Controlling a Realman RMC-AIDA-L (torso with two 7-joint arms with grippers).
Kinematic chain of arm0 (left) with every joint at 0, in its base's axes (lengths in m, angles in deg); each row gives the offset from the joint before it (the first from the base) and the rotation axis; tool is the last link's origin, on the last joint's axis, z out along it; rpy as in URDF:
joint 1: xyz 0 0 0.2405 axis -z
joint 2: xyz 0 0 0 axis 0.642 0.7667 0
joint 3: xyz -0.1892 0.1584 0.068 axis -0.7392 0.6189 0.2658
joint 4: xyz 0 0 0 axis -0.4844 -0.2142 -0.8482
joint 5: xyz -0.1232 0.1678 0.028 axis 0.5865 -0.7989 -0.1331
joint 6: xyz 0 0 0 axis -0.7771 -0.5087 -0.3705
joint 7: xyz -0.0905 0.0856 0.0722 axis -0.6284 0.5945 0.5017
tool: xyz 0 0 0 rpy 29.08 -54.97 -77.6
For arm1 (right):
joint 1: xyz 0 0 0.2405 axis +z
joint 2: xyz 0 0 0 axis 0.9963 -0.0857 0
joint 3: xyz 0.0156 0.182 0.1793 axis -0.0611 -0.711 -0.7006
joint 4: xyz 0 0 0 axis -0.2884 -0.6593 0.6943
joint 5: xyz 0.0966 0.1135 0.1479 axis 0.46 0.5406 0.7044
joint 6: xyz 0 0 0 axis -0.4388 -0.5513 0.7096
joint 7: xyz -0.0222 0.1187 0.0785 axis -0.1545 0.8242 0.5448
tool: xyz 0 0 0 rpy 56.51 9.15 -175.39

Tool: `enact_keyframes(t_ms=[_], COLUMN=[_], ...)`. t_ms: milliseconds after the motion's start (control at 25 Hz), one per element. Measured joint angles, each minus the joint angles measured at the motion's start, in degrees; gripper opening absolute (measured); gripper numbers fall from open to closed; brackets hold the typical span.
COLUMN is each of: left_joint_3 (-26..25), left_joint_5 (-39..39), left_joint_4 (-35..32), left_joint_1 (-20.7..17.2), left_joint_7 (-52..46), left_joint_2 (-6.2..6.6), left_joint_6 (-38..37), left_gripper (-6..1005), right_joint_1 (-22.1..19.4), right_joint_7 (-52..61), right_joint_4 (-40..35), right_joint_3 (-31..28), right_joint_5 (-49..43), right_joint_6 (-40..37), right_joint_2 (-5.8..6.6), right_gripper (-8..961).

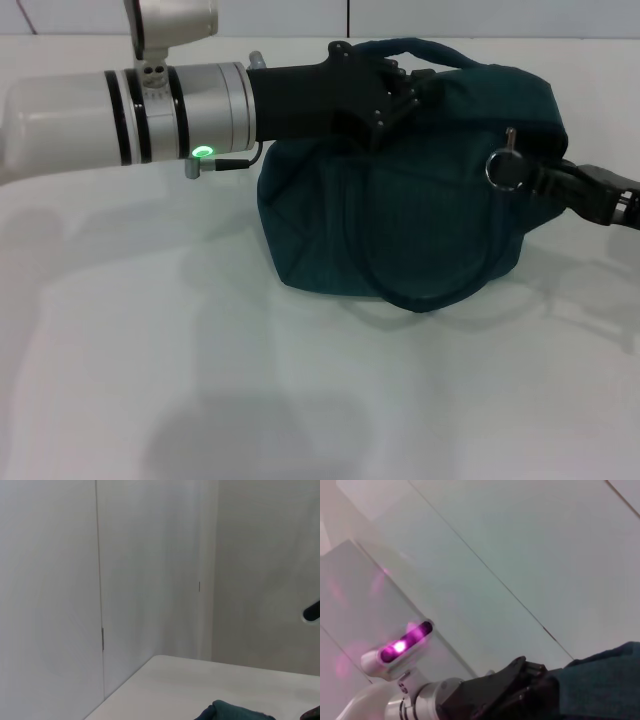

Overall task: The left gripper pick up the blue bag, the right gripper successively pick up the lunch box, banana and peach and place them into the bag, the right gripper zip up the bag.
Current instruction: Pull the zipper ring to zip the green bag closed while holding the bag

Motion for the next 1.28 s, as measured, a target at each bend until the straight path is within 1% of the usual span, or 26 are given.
enact_keyframes(t_ms=[240,440,720,840,1000,1160,1280], left_joint_3=[0.0,0.0,0.0,0.0,0.0,0.0,-0.1], left_joint_5=[0.0,0.0,0.0,0.0,0.7,1.9,2.1], left_joint_4=[0.0,0.0,0.1,0.1,0.1,0.2,0.2], left_joint_1=[0.0,0.0,0.0,0.0,-0.4,-0.8,-0.9], left_joint_7=[0.1,0.7,0.7,0.7,0.8,2.3,2.4], left_joint_2=[0.0,0.0,0.07,0.09,0.1,0.14,0.21], left_joint_6=[0.0,0.0,0.0,0.0,-0.2,-0.8,-0.9], left_gripper=[66,63,61,60,60,61,61], right_joint_1=[-0.1,-0.5,-1.0,-2.1,-4.1,-5.4,-6.5], right_joint_7=[-0.2,-1.3,-4.7,-7.1,-10.6,-12.2,-14.6], right_joint_4=[0.0,-0.2,-0.1,0.0,0.2,0.7,2.4], right_joint_3=[0.0,-0.2,-0.8,-2.9,-7.9,-10.2,-11.9], right_joint_5=[0.0,0.1,1.7,2.6,2.7,2.9,4.3], right_joint_6=[-2.4,-2.0,-1.9,-1.9,-1.8,-1.0,-0.2], right_joint_2=[0.12,-0.21,-0.53,-0.87,-1.65,-1.78,-1.9], right_gripper=[257,216,104,83,53,21,21])
